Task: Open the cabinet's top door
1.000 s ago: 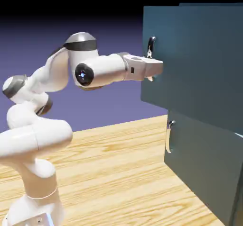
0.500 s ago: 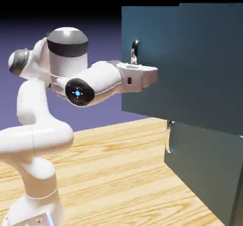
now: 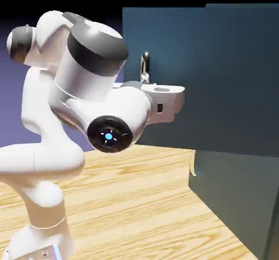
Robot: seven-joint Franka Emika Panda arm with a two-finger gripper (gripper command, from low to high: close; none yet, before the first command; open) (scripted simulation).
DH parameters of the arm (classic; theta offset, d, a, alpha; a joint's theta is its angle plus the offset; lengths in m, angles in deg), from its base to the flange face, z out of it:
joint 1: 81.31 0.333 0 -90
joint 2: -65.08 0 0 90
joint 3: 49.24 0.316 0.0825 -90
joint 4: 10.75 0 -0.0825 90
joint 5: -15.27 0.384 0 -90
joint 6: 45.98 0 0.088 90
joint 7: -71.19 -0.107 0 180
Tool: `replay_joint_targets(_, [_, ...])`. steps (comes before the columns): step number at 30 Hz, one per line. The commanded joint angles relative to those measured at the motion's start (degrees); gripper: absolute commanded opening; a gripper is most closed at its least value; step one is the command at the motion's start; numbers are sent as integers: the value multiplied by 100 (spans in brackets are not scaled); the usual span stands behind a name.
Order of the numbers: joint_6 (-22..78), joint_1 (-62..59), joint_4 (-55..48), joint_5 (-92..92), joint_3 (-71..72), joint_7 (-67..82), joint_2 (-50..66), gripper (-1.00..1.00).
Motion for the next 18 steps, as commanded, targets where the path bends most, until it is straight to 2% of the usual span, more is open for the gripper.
replay_joint_targets(1, [25, -19, -169, -157, 27, 96, 208, -100])
replay_joint_targets(9, [199, -38, -1625, -1265, 271, 569, 1869, -100])
replay_joint_targets(18, [440, 198, -3453, -2123, 557, 441, 3720, -100])
